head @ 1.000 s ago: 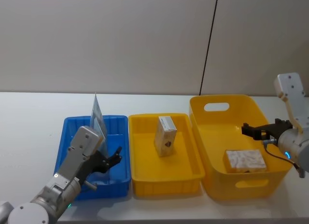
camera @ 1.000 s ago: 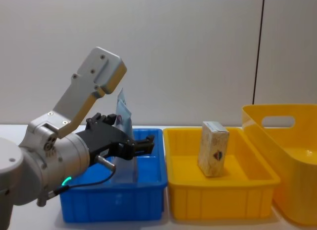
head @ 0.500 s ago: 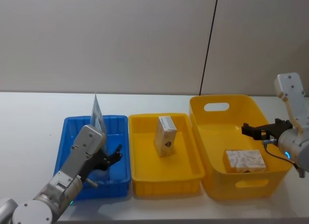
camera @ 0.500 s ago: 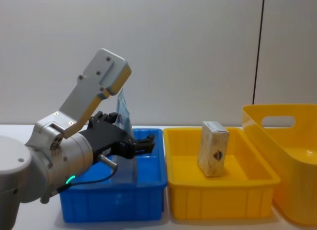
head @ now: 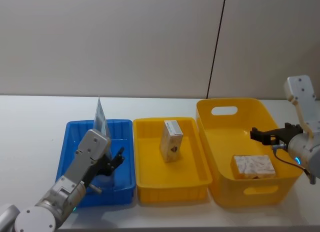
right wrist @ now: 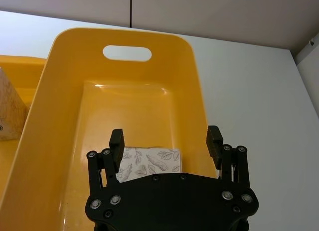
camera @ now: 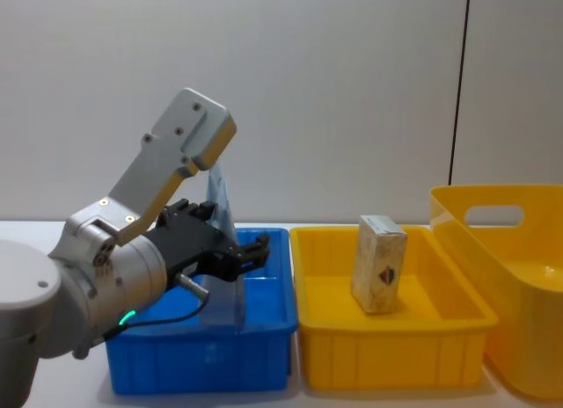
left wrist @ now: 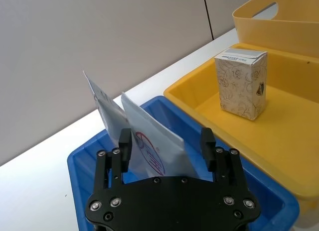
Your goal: Bimanual collaborative sorting of washing and personal care products
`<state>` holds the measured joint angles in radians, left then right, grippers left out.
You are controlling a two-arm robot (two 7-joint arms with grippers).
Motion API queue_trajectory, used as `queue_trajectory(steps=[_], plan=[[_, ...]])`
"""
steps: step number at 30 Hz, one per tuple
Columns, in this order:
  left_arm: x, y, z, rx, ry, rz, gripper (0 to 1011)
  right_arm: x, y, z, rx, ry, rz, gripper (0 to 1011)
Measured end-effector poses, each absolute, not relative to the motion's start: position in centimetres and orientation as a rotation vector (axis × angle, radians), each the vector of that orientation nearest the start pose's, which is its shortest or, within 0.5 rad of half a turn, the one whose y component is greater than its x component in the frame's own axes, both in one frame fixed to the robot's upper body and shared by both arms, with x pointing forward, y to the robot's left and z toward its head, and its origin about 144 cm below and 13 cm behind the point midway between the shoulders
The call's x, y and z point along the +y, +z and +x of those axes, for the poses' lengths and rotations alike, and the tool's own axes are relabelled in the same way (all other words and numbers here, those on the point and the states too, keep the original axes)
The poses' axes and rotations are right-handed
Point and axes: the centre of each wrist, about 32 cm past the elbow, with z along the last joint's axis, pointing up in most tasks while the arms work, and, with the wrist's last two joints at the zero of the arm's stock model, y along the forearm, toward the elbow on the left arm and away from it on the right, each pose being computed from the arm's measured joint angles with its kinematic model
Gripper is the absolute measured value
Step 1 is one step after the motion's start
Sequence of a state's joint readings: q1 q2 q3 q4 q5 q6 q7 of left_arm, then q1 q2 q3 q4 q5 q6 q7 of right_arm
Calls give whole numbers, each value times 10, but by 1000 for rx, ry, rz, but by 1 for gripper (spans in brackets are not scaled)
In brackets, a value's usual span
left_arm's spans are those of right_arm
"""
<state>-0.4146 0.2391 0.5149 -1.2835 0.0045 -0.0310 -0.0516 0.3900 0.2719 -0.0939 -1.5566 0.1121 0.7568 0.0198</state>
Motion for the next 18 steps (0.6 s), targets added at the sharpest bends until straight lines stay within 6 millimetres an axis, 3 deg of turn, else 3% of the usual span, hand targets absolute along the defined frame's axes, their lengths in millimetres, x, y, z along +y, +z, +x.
queue_trajectory(steps=[4, 18], plan=[[169, 1172, 547, -357, 1091, 232, 759, -280, 1280, 548, 171, -1536, -454, 1003], [169, 1172, 548, -359, 1092, 233, 285, -280, 1280, 548, 171, -1536, -454, 1003]])
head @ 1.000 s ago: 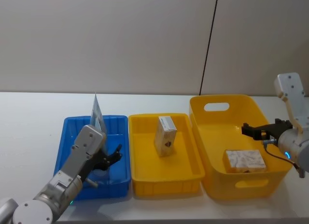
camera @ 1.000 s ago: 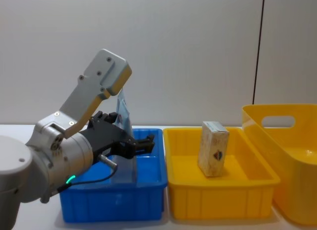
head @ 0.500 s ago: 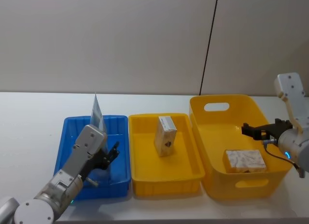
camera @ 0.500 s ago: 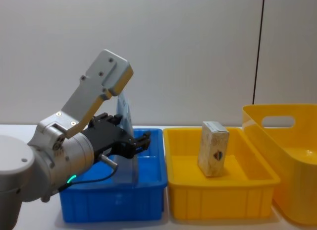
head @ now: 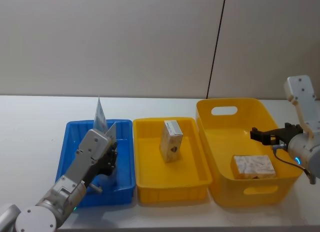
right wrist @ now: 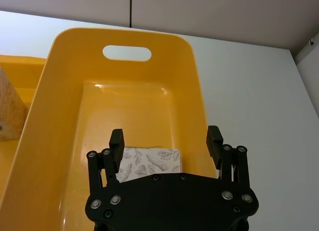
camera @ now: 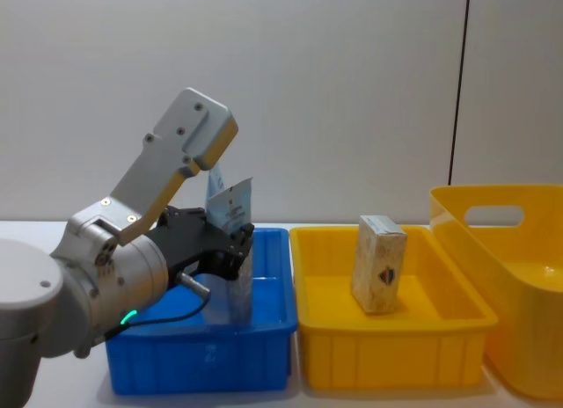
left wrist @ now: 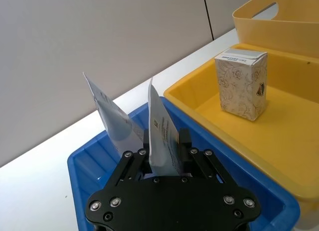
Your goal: Bimanual collaborative sorting of washing and personal care products
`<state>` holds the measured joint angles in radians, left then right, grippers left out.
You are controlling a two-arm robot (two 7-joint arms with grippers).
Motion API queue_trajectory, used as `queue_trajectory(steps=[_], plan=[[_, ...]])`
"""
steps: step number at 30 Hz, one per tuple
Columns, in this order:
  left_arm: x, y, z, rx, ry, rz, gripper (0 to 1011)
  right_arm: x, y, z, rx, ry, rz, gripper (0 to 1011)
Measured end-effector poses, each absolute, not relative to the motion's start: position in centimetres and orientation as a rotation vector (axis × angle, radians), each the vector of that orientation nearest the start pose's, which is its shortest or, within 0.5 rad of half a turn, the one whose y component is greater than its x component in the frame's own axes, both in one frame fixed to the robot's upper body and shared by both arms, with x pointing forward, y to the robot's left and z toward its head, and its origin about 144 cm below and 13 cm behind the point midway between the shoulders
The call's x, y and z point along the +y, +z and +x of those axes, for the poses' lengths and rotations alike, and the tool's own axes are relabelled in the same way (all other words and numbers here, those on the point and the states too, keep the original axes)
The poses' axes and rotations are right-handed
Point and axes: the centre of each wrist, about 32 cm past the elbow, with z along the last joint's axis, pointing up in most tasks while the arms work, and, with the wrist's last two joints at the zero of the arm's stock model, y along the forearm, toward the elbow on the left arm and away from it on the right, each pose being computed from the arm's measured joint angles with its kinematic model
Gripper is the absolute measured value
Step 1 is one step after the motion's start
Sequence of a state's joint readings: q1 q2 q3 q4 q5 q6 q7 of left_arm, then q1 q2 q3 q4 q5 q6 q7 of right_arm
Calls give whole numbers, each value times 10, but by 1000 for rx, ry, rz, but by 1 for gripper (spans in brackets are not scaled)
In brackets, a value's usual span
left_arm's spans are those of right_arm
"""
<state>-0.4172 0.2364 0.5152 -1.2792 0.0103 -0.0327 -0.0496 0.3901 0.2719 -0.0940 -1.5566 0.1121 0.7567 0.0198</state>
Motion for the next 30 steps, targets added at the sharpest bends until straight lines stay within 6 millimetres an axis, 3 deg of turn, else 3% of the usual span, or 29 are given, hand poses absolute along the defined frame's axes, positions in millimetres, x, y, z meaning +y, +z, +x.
queue_trajectory(steps=[16, 30], plan=[[169, 1172, 548, -361, 1093, 235, 177, -280, 1280, 548, 171, -1536, -454, 1003], [170, 1178, 548, -377, 1096, 196, 163, -280, 1280, 548, 171, -1536, -454, 1003]])
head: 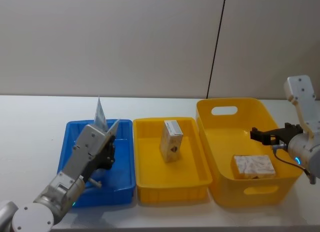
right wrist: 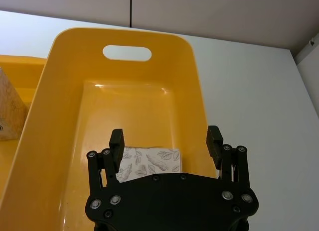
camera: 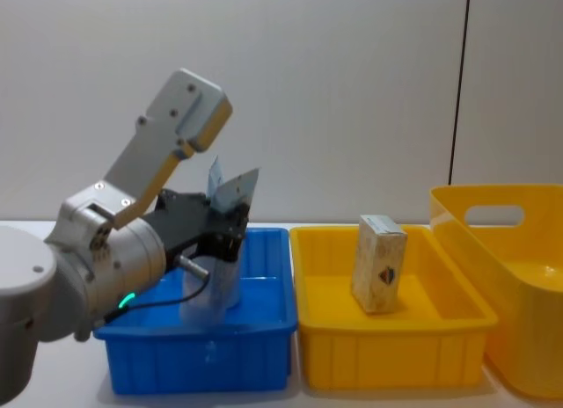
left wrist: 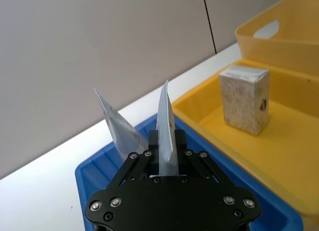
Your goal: Bimanual collaborative sorting of washing and personal care products
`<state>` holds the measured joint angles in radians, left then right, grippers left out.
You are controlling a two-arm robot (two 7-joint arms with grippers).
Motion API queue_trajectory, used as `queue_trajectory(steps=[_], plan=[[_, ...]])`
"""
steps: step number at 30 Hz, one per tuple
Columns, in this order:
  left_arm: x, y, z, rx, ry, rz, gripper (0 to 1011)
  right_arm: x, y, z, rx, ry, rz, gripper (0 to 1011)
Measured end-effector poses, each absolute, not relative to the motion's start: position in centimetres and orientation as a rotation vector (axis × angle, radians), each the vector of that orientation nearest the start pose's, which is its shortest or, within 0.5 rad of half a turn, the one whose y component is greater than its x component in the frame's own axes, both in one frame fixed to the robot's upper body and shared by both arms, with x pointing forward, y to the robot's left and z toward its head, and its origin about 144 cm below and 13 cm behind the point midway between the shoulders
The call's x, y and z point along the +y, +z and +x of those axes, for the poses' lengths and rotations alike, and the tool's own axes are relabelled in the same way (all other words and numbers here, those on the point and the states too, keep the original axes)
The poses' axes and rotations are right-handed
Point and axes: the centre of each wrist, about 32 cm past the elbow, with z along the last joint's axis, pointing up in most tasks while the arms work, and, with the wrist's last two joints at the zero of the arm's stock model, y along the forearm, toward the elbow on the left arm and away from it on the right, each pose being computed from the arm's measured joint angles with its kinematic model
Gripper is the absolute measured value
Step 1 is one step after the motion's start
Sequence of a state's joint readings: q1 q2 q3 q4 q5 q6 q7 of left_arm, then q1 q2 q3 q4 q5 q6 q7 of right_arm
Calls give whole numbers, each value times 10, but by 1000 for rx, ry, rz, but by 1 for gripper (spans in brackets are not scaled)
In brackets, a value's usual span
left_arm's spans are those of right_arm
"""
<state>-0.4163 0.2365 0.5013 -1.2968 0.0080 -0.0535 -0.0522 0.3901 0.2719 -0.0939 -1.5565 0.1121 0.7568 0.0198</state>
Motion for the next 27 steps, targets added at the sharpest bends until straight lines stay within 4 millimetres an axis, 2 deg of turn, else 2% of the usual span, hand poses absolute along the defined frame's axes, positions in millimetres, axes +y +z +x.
queue_trajectory(steps=[14, 22, 27], plan=[[169, 1203, 552, -406, 1077, 70, 163, -280, 1280, 548, 171, -1536, -454, 1003], [174, 1226, 556, -409, 1017, 26, 163, -280, 1280, 548, 172, -1536, -454, 1003], [182, 1249, 560, -413, 952, -11, 163, -280, 1280, 548, 171, -1536, -454, 1003]])
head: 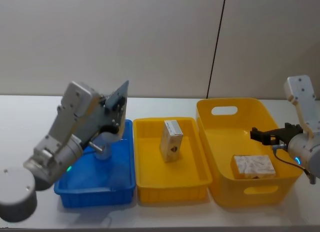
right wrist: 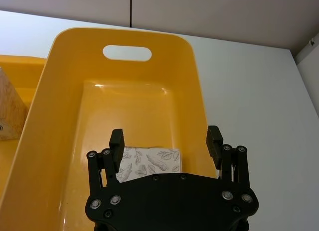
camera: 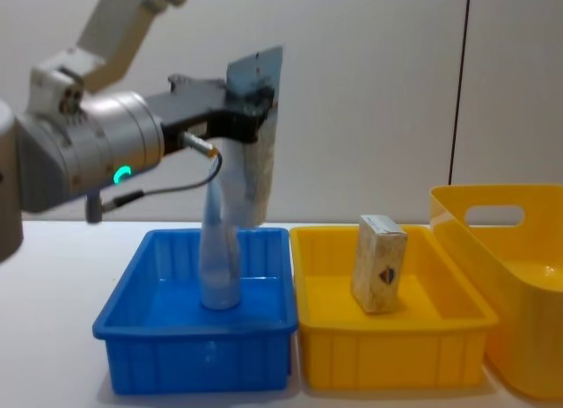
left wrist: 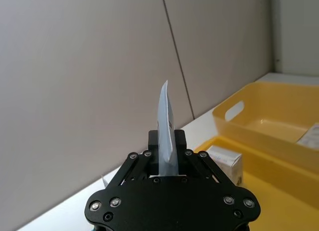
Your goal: Bimanual collaborative sorting of washing and personal care products
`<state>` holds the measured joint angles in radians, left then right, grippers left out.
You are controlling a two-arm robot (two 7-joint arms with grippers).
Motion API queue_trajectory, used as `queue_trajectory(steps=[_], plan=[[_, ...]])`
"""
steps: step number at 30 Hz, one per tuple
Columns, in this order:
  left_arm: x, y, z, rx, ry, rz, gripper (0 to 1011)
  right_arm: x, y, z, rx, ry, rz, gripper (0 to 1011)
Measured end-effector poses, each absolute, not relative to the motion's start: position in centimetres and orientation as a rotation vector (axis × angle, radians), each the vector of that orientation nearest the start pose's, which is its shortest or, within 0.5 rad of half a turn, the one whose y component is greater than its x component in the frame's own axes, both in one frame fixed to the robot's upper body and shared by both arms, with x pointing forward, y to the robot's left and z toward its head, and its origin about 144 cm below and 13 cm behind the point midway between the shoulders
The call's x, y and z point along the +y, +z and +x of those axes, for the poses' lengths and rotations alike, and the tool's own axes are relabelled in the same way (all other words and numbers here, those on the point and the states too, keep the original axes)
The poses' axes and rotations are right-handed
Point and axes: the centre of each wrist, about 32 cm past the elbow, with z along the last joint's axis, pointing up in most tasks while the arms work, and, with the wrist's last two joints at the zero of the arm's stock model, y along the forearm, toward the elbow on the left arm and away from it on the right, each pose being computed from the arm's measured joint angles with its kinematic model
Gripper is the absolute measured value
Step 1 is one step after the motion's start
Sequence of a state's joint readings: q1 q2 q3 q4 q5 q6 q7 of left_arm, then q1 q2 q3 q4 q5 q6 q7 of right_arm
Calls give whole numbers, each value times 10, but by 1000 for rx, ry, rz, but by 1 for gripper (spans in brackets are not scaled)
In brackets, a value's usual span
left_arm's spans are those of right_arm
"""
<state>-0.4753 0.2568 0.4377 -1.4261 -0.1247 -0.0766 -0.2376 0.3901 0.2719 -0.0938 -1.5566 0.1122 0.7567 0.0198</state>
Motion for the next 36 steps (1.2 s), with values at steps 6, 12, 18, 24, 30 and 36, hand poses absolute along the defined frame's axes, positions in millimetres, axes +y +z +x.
queue_trajectory(steps=[6, 12, 18, 24, 30, 36], plan=[[189, 1269, 566, -422, 880, -49, 163, -280, 1280, 548, 172, -1536, -454, 1003], [193, 1285, 586, -456, 802, -100, 163, -280, 1280, 548, 171, -1536, -454, 1003], [190, 1291, 622, -493, 734, -155, 163, -280, 1280, 548, 169, -1532, -453, 1003], [179, 1290, 671, -501, 667, -219, 163, -276, 1281, 547, 146, -1497, -440, 1003], [169, 1291, 697, -510, 621, -252, 163, -273, 1284, 545, 112, -1442, -418, 1003], [163, 1295, 708, -523, 599, -262, 163, -271, 1288, 540, 83, -1369, -392, 1004]])
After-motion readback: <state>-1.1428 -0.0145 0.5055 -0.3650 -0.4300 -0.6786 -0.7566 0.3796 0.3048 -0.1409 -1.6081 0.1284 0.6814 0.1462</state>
